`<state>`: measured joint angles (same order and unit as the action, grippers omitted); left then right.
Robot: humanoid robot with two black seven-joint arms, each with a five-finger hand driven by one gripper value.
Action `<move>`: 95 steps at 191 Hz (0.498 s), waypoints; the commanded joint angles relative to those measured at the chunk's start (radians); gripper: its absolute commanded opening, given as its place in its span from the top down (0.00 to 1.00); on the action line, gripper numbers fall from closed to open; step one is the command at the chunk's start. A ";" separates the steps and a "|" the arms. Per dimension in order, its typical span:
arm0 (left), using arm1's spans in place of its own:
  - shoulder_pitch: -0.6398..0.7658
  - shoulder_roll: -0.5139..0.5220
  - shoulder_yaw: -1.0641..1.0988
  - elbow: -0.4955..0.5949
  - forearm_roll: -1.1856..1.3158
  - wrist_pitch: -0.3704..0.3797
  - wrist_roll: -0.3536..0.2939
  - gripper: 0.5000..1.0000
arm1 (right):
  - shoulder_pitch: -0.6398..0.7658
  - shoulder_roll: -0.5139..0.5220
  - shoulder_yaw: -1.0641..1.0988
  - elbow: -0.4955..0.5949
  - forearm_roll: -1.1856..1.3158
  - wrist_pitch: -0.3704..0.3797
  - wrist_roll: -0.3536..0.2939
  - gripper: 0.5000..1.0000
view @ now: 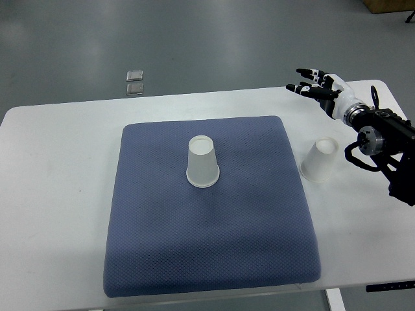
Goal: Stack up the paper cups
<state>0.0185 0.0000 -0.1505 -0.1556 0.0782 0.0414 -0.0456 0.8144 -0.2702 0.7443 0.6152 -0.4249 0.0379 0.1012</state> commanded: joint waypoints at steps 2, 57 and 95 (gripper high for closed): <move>0.000 0.000 0.002 -0.001 0.002 0.000 0.000 0.00 | 0.000 0.000 0.000 0.000 0.000 0.004 0.000 0.16; 0.000 0.000 -0.003 -0.010 0.002 0.000 0.000 0.00 | 0.002 -0.001 0.000 0.000 0.000 0.016 0.000 0.16; 0.000 0.000 -0.004 0.001 0.002 0.000 0.000 0.00 | 0.002 -0.003 0.000 0.003 0.000 0.028 0.000 0.16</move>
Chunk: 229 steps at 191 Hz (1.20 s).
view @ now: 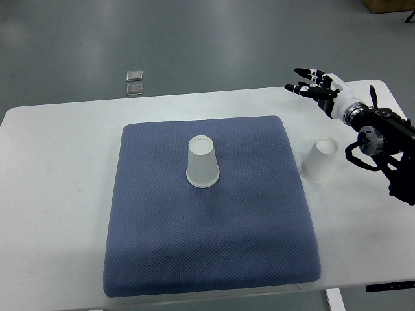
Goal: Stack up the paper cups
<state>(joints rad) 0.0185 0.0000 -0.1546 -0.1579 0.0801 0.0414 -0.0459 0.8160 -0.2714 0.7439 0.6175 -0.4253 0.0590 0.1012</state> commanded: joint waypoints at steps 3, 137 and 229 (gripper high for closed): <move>0.001 0.000 0.000 0.001 0.000 0.000 0.001 0.00 | 0.000 -0.002 0.000 0.001 0.000 0.010 0.000 0.16; 0.001 0.000 0.000 0.001 0.000 0.000 0.000 0.00 | 0.009 0.005 0.000 0.011 -0.003 0.025 0.000 0.16; 0.001 0.000 0.000 0.000 0.000 0.000 0.000 0.00 | 0.014 -0.012 -0.018 0.021 -0.020 0.048 -0.002 0.16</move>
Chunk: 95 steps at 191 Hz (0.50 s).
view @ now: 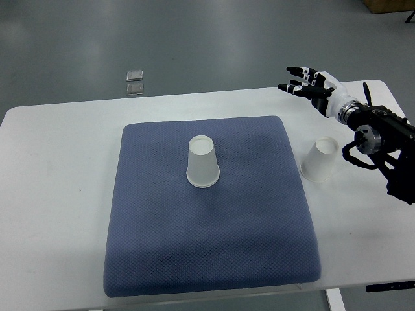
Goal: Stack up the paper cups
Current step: 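Lower the right hand toward the white cup beside the pad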
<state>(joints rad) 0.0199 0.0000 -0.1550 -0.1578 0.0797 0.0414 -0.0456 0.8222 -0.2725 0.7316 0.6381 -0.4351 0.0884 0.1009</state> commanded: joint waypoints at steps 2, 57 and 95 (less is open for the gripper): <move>0.000 0.000 0.000 0.000 0.000 0.000 0.000 0.00 | 0.008 -0.011 -0.006 0.000 -0.010 0.019 -0.001 0.16; -0.001 0.000 0.000 0.001 0.000 0.000 0.001 0.00 | 0.003 -0.108 -0.018 0.081 -0.286 0.148 0.059 0.16; 0.000 0.000 0.000 0.000 0.000 0.000 0.000 0.00 | 0.005 -0.148 -0.055 0.104 -0.507 0.186 0.105 0.16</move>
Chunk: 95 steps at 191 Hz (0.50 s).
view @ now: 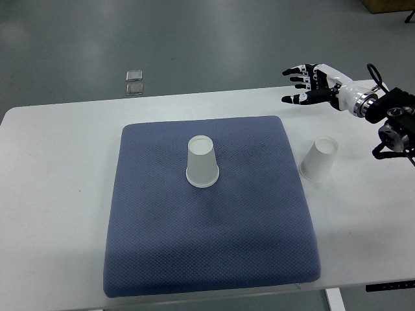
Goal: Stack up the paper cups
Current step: 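Lower the right hand toward the white cup beside the pad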
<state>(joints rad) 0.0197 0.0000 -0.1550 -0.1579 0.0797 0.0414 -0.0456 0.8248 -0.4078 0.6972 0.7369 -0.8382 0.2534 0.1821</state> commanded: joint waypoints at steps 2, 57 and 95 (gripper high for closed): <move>-0.001 0.000 0.000 0.000 0.000 0.000 0.000 0.00 | 0.002 -0.012 -0.022 0.006 -0.113 0.024 0.027 0.16; 0.000 0.000 0.000 0.000 0.000 0.000 0.001 0.00 | 0.011 -0.066 -0.122 0.030 -0.366 0.066 0.120 0.16; 0.000 0.000 0.000 0.000 0.000 0.000 0.001 0.00 | 0.011 -0.080 -0.148 0.029 -0.515 0.066 0.148 0.16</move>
<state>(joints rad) 0.0198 0.0000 -0.1550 -0.1579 0.0797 0.0414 -0.0456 0.8367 -0.4833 0.5568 0.7671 -1.2735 0.3199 0.3205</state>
